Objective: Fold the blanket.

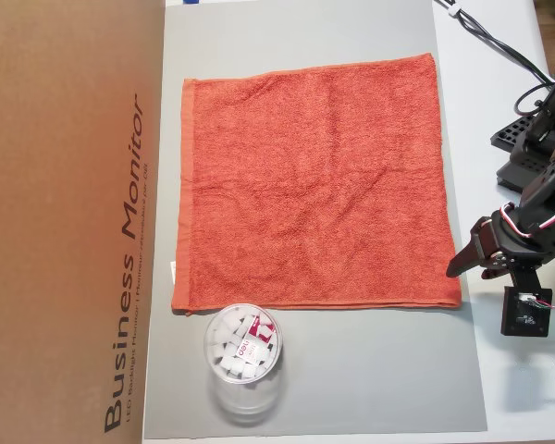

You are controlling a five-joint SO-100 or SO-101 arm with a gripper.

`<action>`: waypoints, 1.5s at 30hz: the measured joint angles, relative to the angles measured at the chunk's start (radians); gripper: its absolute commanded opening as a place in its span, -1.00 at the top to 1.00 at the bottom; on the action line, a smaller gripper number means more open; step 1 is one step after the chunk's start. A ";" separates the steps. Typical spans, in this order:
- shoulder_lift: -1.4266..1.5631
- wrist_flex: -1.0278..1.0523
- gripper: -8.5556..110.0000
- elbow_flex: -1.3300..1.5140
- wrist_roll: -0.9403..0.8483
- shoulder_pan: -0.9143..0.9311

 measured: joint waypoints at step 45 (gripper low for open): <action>-0.229 -0.325 0.56 0.043 -0.002 0.023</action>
